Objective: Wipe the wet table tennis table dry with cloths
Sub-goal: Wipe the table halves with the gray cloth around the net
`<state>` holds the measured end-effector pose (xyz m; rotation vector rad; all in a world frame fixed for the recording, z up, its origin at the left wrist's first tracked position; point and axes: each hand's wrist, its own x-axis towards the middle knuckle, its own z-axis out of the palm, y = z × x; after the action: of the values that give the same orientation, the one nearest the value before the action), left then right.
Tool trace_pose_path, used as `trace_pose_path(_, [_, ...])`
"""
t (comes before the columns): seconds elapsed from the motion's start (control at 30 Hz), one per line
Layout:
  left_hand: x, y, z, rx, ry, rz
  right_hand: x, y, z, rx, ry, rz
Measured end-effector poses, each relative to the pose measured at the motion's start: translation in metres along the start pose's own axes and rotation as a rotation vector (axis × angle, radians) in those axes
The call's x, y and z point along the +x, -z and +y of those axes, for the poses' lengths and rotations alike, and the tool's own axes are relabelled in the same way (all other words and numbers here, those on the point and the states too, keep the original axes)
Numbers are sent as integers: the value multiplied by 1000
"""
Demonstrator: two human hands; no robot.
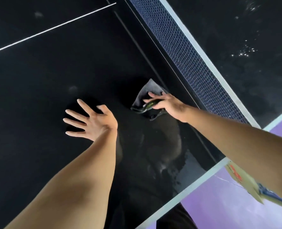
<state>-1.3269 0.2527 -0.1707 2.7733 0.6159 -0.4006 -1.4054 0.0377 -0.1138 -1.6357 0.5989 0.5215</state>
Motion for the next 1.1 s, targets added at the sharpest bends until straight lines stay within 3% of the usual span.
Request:
trace_pose_path(0.17, [-2, 5, -3, -8, -33, -27, -114, -35, 75, 39, -61, 25])
trace_pose_path(0.27, [-7, 17, -10, -40, -82, -66, -176, -58, 104, 79, -142, 126])
trace_pose_path(0.4, [-17, 34, -43, -143, -317, -242, -244, -70, 146, 276, -326, 221])
trace_pose_path(0.47, [-33, 43, -72, -123, -459, -322, -261, -65, 156, -7, -480, 247])
trace_pose_path(0.53, [-55, 48, -105, -76, -571, -379, -275, -57, 153, -622, -638, 10])
trace_pose_path(0.6, [-79, 52, -142, -20, -636, -411, -284, -53, 143, -993, -685, -137])
trace_pose_path(0.67, [-102, 53, -179, 31, -666, -413, -281, -47, 122, -951, -616, -37])
trace_pose_path(0.8, [-145, 51, -236, 129, -724, -406, -251, -50, 61, -622, -234, 217])
trace_pose_path(0.93, [-160, 50, -267, 186, -756, -387, -182, -81, 9, -884, 111, 399])
trace_pose_path(1.0, [-156, 54, -273, 255, -788, -386, -135, -96, 1, -976, 156, 324])
trace_pose_path(1.1, [-151, 62, -270, 328, -799, -447, -90, -126, 5, -1103, 70, 100])
